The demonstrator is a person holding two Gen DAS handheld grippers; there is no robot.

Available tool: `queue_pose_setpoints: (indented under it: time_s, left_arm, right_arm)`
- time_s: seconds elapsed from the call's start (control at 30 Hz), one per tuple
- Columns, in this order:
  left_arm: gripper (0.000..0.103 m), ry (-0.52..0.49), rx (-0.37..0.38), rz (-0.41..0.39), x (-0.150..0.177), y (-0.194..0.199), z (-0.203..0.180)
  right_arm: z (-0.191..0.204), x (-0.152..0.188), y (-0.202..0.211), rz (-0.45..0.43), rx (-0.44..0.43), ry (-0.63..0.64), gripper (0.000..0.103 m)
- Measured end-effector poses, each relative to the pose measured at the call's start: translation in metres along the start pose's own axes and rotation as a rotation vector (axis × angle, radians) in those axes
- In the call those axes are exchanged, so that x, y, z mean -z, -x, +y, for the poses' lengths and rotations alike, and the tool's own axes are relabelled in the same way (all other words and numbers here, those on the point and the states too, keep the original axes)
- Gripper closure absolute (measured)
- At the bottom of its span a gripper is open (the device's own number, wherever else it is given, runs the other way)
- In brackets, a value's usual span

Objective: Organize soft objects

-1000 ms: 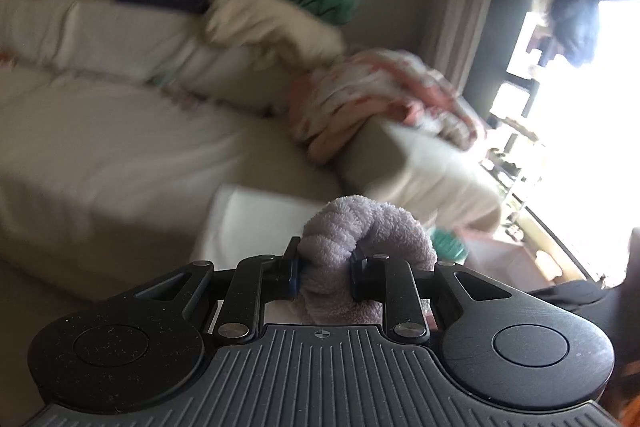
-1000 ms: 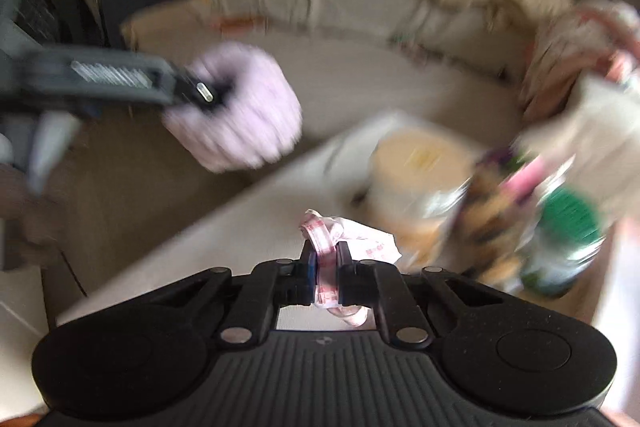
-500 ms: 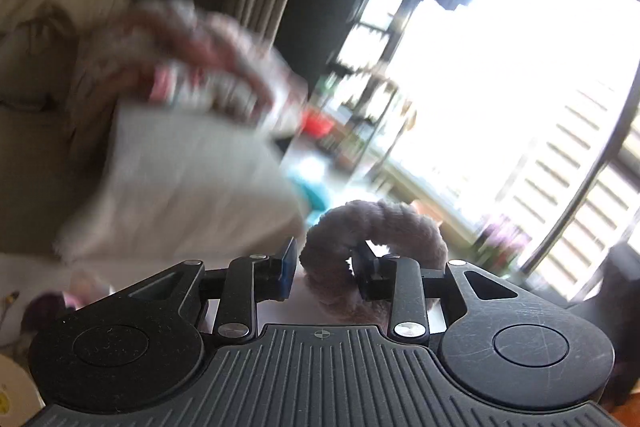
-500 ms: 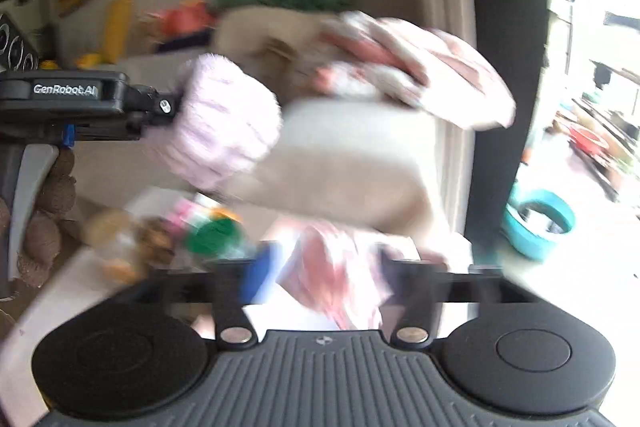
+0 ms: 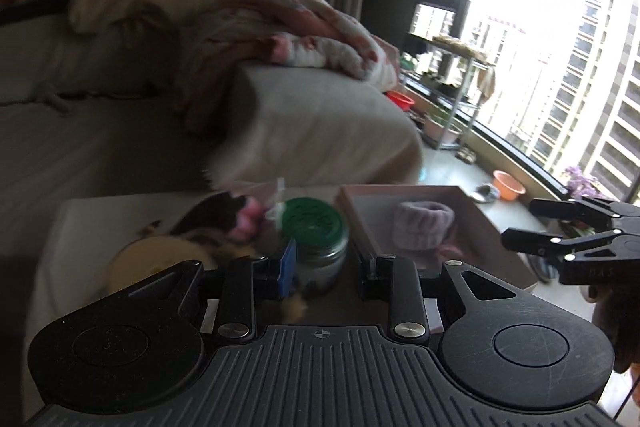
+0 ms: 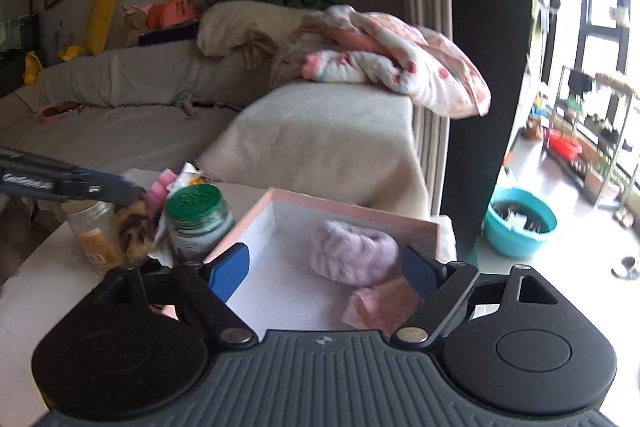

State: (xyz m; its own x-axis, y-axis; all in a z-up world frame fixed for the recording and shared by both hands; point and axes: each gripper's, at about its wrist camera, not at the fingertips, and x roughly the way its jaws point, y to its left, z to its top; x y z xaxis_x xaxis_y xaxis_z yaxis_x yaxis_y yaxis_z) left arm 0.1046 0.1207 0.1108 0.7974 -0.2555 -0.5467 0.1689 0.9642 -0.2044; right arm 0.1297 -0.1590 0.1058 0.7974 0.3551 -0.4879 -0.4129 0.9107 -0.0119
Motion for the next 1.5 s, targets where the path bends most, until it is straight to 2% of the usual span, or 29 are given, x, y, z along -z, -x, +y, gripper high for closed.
queue_pose_setpoints:
  time_s: [0.1,0.2,0.37,0.5,0.67,0.87,1.23,1.3,1.33,1.43,1.5]
  left_arm:
    - [0.071,0.039,-0.077,0.010,0.028,0.018,0.022]
    - [0.071,0.099,-0.104,0.068,0.061,0.022,0.026]
    - [0.071,0.156,-0.113,0.124,0.103,0.006,0.020]
    - [0.067,0.095,-0.118,0.122,0.107,0.003,0.001]
    - [0.066,0.000,-0.168,0.102,0.105,-0.002,-0.016]
    - [0.066,0.011,-0.119,0.140,0.106,-0.009,-0.020]
    - [0.066,0.026,-0.118,0.150,0.104,-0.021,-0.022]
    - [0.070,0.023,-0.097,0.136,0.105,-0.022,-0.022]
    - [0.075,0.019,-0.083,0.119,0.106,-0.020,-0.021]
    - [0.076,0.025,-0.046,0.077,0.107,-0.005,-0.013]
    - [0.076,0.050,-0.052,0.040,0.106,0.013,0.001]
  right_arm:
    - [0.021,0.005,0.002,-0.023,-0.028,0.005,0.018]
    - [0.042,0.014,0.000,0.005,-0.100,0.018,0.018]
    - [0.082,0.034,0.002,0.013,-0.130,0.126,0.018]
    - [0.101,0.048,0.003,0.035,-0.141,0.169,0.018]
    - [0.112,0.059,0.007,0.041,-0.124,0.214,0.018]
    - [0.105,0.062,0.008,0.043,-0.122,0.192,0.018]
    - [0.098,0.071,0.012,0.034,-0.090,0.190,0.018]
    - [0.099,0.071,0.011,0.032,-0.090,0.189,0.018]
    - [0.099,0.069,0.011,0.031,-0.093,0.188,0.018]
    - [0.106,0.063,0.010,0.022,-0.097,0.196,0.018]
    - [0.115,0.057,0.007,0.010,-0.114,0.217,0.018]
